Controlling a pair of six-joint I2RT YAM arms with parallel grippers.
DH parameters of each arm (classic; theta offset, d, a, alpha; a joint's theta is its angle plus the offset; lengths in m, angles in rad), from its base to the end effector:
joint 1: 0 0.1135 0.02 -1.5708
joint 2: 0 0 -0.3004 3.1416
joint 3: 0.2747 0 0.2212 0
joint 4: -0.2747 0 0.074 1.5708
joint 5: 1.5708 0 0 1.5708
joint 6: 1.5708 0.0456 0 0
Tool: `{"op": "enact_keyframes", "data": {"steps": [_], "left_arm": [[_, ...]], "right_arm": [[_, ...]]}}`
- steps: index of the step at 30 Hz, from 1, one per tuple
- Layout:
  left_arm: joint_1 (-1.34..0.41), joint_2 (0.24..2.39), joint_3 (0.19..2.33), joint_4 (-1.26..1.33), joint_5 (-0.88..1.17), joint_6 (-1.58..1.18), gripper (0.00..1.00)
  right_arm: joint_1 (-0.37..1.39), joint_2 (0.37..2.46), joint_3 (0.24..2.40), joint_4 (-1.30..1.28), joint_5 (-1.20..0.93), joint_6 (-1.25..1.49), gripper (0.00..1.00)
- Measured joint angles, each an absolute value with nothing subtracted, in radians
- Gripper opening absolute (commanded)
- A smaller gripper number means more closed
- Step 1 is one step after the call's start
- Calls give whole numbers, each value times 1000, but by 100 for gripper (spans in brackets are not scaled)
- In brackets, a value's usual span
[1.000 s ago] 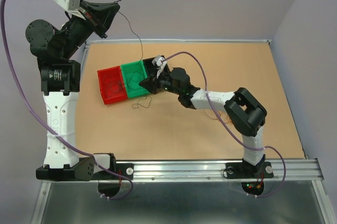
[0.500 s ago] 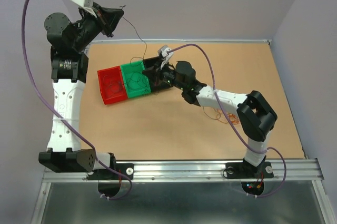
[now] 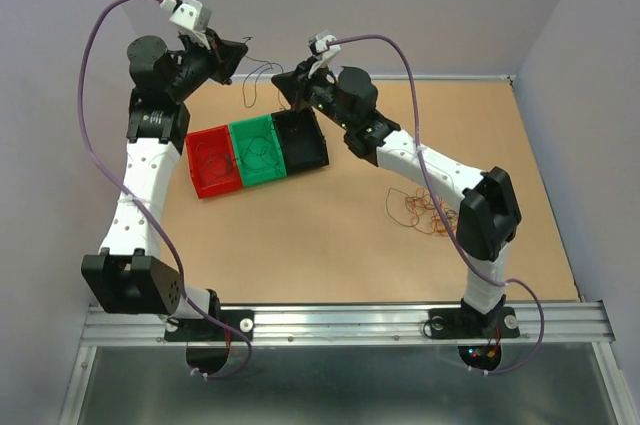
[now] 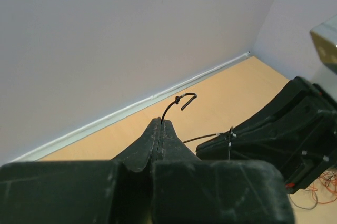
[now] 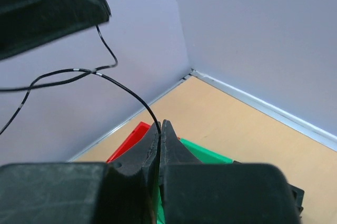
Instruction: Untangle the cables
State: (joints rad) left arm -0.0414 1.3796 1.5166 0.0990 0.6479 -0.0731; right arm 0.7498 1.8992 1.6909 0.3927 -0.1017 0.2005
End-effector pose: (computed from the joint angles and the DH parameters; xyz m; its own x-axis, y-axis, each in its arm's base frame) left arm 0.2716 -0.0388 0.5227 0.1878 -0.0661 -0.9800 0.6347 0.7696 0.0697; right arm 0.3298 0.3134 0.4344 -0.0181 0.2539 -0.9671 -0.7627 0.6219 0.1775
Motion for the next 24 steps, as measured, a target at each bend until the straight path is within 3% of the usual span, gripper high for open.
{"op": "enact_keyframes", "data": {"steps": [16,24], "left_arm": [[-191,1763,1451,182,482,6,0],[-219,1805,1429,198,364,30,0]], "right_arm": [[664,2089,1726,365,-32,243,1],[646,2164,1707,414,-14,255,1]]}}
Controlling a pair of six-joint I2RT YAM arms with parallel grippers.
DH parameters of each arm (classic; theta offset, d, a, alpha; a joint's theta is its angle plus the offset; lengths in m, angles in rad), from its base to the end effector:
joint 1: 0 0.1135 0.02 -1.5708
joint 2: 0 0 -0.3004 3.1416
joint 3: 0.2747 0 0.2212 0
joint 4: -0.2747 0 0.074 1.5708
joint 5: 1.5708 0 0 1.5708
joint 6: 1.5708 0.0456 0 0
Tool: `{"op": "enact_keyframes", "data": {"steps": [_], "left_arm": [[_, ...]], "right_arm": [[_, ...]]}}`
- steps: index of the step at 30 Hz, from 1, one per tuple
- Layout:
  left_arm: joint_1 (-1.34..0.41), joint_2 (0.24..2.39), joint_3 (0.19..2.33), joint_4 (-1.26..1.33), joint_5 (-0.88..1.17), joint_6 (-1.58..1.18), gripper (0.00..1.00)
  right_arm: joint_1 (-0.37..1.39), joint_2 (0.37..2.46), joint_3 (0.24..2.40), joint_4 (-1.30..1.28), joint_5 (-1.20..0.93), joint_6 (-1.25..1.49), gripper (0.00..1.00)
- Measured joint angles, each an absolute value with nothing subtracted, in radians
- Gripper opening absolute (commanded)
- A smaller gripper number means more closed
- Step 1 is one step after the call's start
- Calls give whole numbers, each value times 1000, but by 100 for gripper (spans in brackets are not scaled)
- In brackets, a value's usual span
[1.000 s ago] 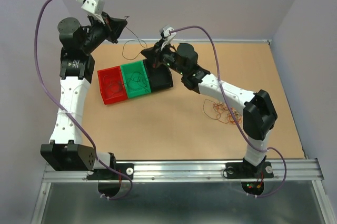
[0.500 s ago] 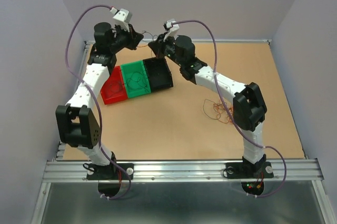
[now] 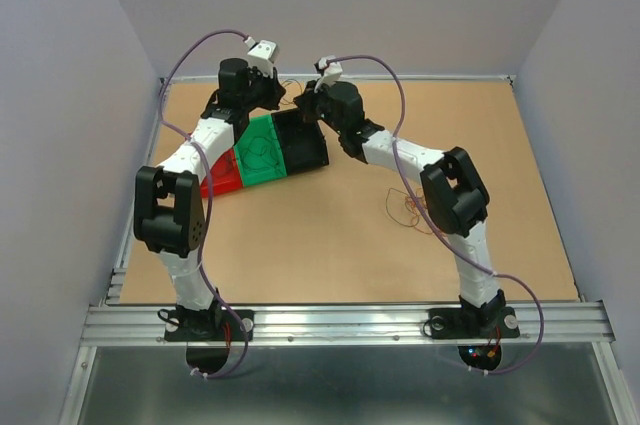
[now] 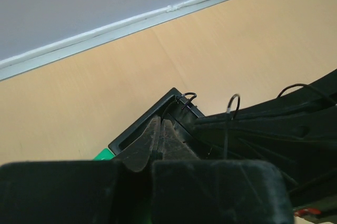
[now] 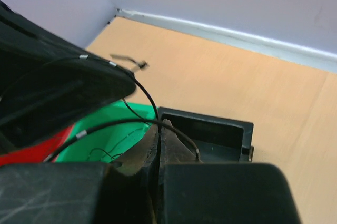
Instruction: Untangle the cables
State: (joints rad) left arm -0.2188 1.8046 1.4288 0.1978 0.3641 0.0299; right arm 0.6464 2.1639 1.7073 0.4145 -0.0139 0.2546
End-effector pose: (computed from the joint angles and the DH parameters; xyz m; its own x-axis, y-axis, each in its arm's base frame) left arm 0.4108 -0.1080 0.3628 -0.1565 0.0634 -0.9856 0.5499 0.8346 -0.0336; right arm 0.4187 0.3167 0.3175 -0.1870 0.1744 -0.9668 -0.5851 0.7707 0.2522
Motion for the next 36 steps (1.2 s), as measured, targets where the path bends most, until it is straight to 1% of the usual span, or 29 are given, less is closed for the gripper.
{"op": "enact_keyframes", "data": {"steps": [8,15,22,30,32,34,36], "left_arm": [[-225,1804,1365,242,303,49,0],[-248,1804,1349,236,200,80,0],[-257,1804,1349,220,118,107,0],[-284,1843,1356,202,39,151,0],[-299,1862,1357,192,18,161,0],[-309,1880,1357,178,0,170,0],[-315,1890,1358,167,-8,175,0]], "right_arm": [[630,2194,1622,442,50,271,1],[628,2194,1573,471,83,277,1],[641,2194,1572,448,124,252,1],[701,2235,1585,374,196,184,1],[715,2265,1617,336,205,176,7],[724,2280,1628,309,212,174,17],[729,2282,1628,287,218,173,21]]}}
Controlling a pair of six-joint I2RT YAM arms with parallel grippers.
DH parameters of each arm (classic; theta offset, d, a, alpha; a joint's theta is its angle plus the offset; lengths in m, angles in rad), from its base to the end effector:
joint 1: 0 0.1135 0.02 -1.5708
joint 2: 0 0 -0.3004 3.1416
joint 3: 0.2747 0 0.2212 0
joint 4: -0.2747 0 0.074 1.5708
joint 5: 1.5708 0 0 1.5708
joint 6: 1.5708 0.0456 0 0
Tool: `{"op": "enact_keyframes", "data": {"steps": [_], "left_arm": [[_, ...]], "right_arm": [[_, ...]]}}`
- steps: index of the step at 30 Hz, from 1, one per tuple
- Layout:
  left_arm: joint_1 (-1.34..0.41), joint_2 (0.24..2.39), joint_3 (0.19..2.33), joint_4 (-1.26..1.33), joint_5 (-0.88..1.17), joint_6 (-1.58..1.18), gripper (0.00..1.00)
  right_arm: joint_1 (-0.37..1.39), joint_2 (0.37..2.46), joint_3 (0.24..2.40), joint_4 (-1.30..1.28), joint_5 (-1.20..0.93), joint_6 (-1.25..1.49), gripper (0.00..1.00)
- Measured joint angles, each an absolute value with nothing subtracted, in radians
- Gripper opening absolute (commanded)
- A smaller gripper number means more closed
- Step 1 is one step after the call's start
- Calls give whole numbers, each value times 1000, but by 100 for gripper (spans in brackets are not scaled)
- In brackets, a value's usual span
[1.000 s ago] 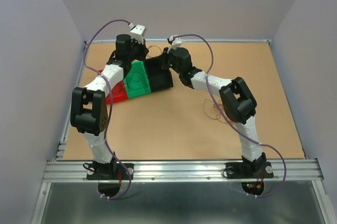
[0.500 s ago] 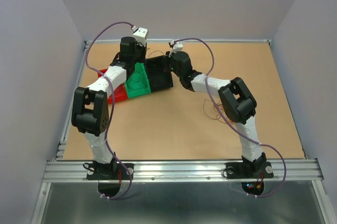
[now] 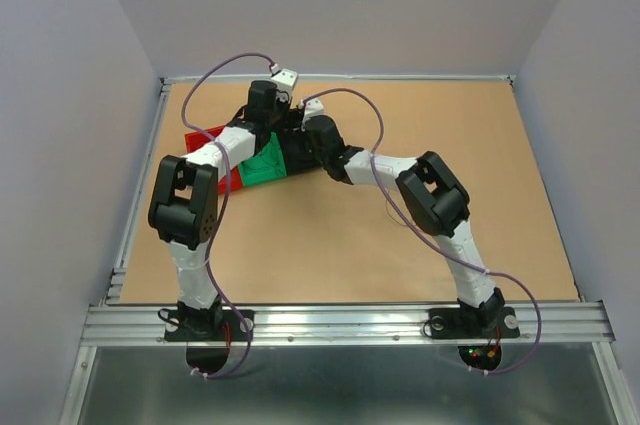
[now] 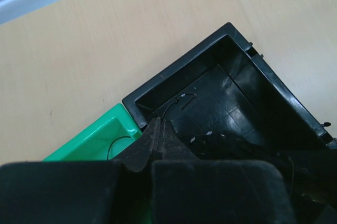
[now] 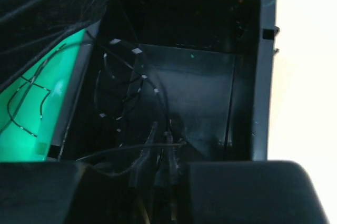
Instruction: Untangle the cables
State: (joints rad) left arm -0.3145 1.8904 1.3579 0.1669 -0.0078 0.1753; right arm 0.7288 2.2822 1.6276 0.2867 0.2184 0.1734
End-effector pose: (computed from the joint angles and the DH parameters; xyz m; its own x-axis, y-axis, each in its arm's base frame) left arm 0.4185 -0.1358 0.2995 -0.2820 0.2751 -0.9191 0.3571 0.9193 0.1656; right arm 0.4035 0.3470 0.2164 -0.3504 -0.0870 -0.9325 -0.4456 0.8913 0.0842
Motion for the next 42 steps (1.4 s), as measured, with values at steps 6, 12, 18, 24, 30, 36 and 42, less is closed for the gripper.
{"op": "enact_keyframes", "data": {"steps": [6,12,18,24,30,36,42], "left_arm": [[-320,1923,1399,144,-21,179,0],[-320,1968,1462,127,-30,179,0],[-328,1986,1501,114,-43,179,0],[-332,1997,1507,111,-58,183,0],[-333,2002,1506,104,-57,194,0],[-333,2000,1475,103,-52,202,0],[-334,1998,1460,38,-23,200,0]], "right_arm": [[728,2273,1625,265,233,173,37],[726,2165,1554,255,238,180,49],[726,2045,1461,276,237,190,59],[726,2011,1407,290,231,201,62],[725,2011,1408,298,199,206,24],[721,2063,1488,297,160,212,5],[721,2196,1623,262,147,237,1]]}}
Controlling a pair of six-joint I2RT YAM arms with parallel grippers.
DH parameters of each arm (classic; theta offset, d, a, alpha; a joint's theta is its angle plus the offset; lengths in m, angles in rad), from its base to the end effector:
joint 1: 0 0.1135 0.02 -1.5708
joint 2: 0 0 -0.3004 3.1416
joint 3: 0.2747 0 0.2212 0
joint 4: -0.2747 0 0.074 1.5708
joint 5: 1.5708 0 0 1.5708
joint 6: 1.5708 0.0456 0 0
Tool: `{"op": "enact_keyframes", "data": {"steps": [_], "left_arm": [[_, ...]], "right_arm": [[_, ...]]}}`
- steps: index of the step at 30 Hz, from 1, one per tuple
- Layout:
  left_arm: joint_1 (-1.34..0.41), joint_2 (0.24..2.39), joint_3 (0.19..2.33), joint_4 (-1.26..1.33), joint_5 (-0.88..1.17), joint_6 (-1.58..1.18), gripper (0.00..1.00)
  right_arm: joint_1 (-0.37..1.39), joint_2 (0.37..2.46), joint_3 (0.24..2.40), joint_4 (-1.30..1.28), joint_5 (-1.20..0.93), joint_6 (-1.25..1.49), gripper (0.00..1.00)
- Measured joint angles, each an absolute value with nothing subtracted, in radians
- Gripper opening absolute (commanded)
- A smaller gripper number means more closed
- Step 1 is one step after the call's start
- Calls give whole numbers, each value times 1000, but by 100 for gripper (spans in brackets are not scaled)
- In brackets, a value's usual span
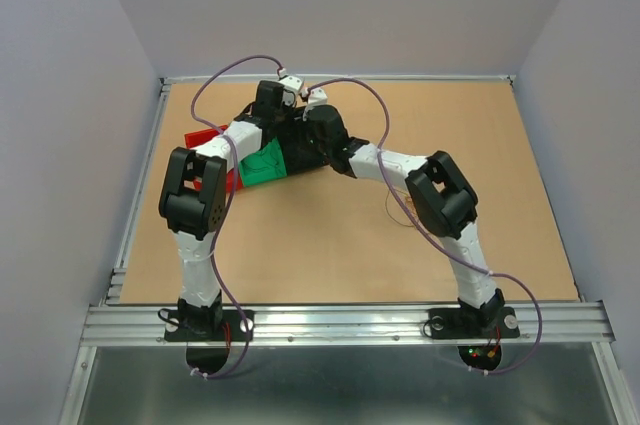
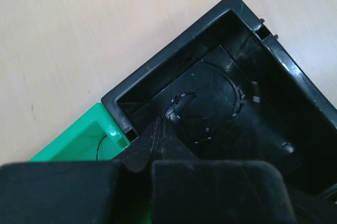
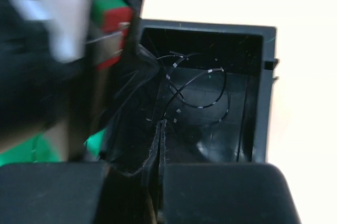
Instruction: Untangle the cables
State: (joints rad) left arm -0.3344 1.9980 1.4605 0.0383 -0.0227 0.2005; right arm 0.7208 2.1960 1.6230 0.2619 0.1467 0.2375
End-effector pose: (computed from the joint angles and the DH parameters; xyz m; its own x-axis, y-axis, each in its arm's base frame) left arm 0.4378 -0.1510 0.2722 -0.3815 0.3434 -0.8582 0.3932 0.9006 0.1855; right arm 0.3955 0.3386 0.2556 -0.3525 0.0001 -0.9358 -0.4788 0.8591 0.1805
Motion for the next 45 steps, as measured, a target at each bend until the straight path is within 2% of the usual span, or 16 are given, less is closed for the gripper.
{"op": "enact_keyframes", "data": {"steps": [4,6,7,11,14,21,23,24,29,31,37,45], "left_arm": [[-335,1998,1465,10,-10,193,2],[-337,2000,1475,-6,-17,179,13],[-336,2001,1479,-13,-18,176,26],[-332,1998,1480,-16,-21,167,42],[-334,1980,1469,-12,-19,165,47],[-329,1856,1428,-6,25,151,49],[-321,1819,1419,6,41,145,49],[-315,1797,1415,11,51,140,49],[-264,1726,1392,51,99,113,50],[-242,1708,1371,65,107,105,50],[-216,1698,1339,85,118,89,50],[-223,1690,1290,129,139,88,50]], "right_arm": [[720,2299,1724,210,149,255,1],[719,2332,1741,203,151,261,1],[719,2340,1745,196,151,266,1],[718,2350,1746,169,152,283,2],[708,2350,1746,162,154,289,3],[700,2350,1746,164,153,300,15],[700,2349,1746,165,153,305,21],[700,2347,1745,165,151,308,26],[701,2325,1740,165,138,323,68],[701,2296,1725,165,136,334,75],[701,2175,1678,156,152,368,79],[701,2049,1620,157,165,374,78]]}}
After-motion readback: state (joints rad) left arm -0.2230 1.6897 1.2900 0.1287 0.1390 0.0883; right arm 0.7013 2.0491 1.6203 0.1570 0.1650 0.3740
